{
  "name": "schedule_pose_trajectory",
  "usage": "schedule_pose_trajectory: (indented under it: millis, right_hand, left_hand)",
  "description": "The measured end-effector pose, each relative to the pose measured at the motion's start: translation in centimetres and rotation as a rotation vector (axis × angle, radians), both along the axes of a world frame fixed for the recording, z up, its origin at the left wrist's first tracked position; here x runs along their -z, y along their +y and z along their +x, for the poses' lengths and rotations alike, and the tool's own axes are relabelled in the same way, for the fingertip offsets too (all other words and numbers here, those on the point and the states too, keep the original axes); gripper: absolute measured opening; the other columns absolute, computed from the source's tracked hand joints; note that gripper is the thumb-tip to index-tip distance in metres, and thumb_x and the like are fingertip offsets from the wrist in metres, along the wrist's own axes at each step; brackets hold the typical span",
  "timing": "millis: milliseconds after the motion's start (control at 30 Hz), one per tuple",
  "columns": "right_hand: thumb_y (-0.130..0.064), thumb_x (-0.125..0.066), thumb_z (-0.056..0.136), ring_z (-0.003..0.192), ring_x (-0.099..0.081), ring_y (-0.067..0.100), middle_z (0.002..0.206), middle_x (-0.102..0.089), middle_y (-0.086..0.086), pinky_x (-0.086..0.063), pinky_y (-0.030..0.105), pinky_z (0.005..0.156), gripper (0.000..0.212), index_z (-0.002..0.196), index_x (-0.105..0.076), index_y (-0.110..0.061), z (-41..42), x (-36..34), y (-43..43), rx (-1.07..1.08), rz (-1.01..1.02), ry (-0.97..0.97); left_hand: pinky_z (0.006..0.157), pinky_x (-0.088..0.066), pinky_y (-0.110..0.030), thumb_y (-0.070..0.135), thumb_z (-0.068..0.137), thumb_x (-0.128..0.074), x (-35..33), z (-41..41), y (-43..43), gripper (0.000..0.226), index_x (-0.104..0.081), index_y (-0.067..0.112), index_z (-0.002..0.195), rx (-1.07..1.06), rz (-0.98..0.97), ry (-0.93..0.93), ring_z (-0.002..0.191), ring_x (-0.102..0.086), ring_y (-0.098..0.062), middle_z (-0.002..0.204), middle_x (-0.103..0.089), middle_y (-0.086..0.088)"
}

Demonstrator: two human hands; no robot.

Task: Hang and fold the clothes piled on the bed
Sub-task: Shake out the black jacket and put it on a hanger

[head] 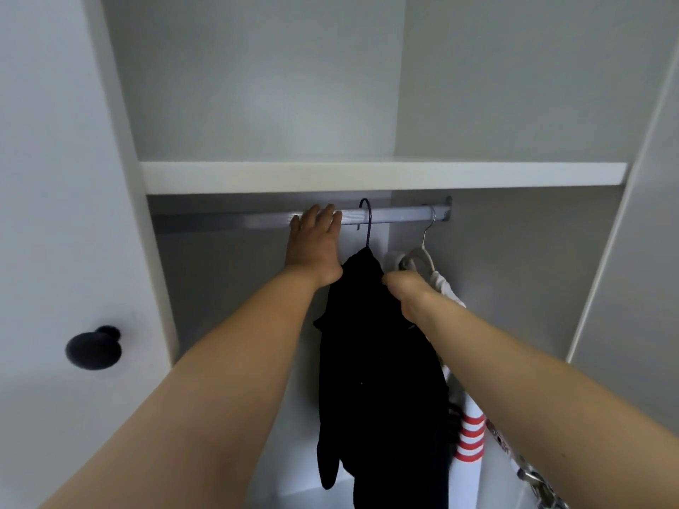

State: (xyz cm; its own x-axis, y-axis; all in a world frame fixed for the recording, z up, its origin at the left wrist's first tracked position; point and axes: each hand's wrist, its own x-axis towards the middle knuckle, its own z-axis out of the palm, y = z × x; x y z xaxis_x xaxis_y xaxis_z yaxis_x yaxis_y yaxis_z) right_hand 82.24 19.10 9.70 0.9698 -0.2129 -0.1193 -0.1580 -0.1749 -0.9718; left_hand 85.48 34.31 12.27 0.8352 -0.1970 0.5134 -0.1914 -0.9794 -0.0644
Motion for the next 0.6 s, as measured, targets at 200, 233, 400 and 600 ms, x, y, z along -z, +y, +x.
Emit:
schedule_pose_trajectory:
  millis: [200,233,400,600]
  right_hand:
    - [-0.004,-0.046,0.092,0.117,-0.054,0.034,0.128,-0.056,0.019,-0.042,0.038,0.104,0.042,0.133,-0.044,0.007,0.9,1.8,0.6,0.003,-0.067,0.038]
    - [-0.004,-0.044,0.094,0.12,-0.052,0.034,0.13,-0.054,0.02,-0.042,0.036,0.103,0.041,0.133,-0.044,0.007,1.0,2.0,0.7,-0.011,-0.095,0.046]
    - [-0.008,-0.04,0.099,0.124,-0.049,0.034,0.133,-0.052,0.022,-0.041,0.033,0.096,0.037,0.131,-0.045,0.009,0.8,1.7,1.1,-0.063,-0.398,0.047]
    - [-0.02,-0.047,0.096,0.106,-0.06,0.034,0.114,-0.064,0.022,-0.041,0.028,0.074,0.032,0.108,-0.061,0.006,0.8,2.1,0.6,-0.197,-0.696,-0.007]
  left_hand:
    - [0.118,0.002,-0.046,0.023,0.08,-0.061,0.2,0.1,-0.1,0.091,-0.006,0.016,0.153,-0.014,0.0,0.016,0.147,0.005,-0.023,0.16,0.001,0.002]
    - [0.118,0.002,-0.046,0.023,0.08,-0.061,0.2,0.1,-0.1,0.092,-0.006,0.016,0.153,-0.015,-0.001,0.02,0.147,0.005,-0.023,0.16,0.001,0.002]
    - [0.119,-0.001,-0.046,0.023,0.08,-0.062,0.1,0.1,-0.1,0.092,-0.006,0.015,0.153,-0.015,0.003,0.031,0.147,0.004,-0.024,0.16,0.001,0.001]
    - [0.119,0.001,-0.046,0.022,0.08,-0.06,-0.2,0.0,-0.2,0.094,0.0,0.013,0.153,-0.022,0.03,0.092,0.146,0.011,-0.025,0.16,0.009,0.0]
